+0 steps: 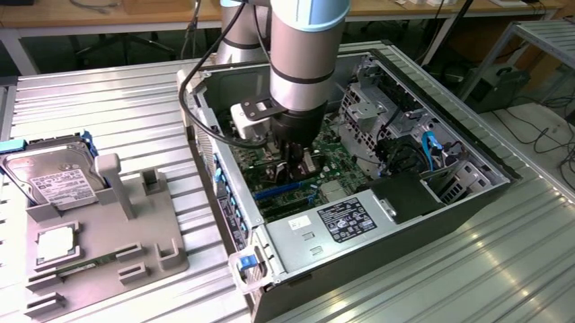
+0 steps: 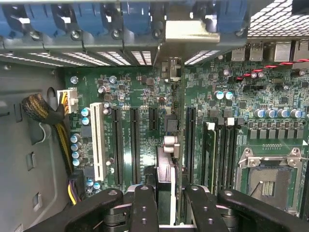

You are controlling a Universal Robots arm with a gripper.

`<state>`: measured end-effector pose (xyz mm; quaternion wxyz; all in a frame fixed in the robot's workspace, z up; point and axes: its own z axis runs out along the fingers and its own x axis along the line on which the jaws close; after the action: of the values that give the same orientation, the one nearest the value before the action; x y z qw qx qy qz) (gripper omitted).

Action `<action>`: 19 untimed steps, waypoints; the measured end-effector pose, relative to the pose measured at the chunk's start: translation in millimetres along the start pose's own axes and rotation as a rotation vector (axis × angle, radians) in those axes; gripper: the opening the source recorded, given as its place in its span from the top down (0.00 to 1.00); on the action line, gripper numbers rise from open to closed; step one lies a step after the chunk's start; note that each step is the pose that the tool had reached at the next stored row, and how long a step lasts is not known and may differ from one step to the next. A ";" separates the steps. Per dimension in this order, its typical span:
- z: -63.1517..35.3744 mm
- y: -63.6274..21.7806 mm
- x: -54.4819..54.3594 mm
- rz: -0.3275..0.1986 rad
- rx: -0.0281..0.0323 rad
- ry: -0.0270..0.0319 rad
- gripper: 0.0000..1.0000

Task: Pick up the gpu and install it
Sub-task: 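Insert the gpu into the slot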

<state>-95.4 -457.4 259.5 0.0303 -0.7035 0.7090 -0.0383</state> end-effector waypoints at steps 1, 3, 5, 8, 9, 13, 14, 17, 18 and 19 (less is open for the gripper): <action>0.5 0.4 0.0 0.000 -0.0001 -0.0003 0.72; 2.0 0.7 -0.2 0.000 -0.0001 -0.0024 0.72; 5.5 1.3 -0.6 0.001 -0.0002 -0.0094 0.72; 7.3 2.4 -0.9 0.001 -0.0003 -0.0159 0.72; 8.5 3.0 -1.0 0.001 -0.0001 -0.0176 0.72; 13.1 4.1 -1.0 0.001 -0.0002 -0.0195 0.72; 14.4 4.3 -1.0 0.001 -0.0002 -0.0204 0.72; 18.4 4.8 -1.1 0.001 -0.0003 -0.0232 0.72; 19.2 4.9 -1.1 0.001 -0.0003 -0.0240 0.72; 20.1 5.0 -1.1 0.001 -0.0003 -0.0249 0.72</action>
<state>-98.4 -456.5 239.0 0.0391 -0.7034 0.7091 -0.0294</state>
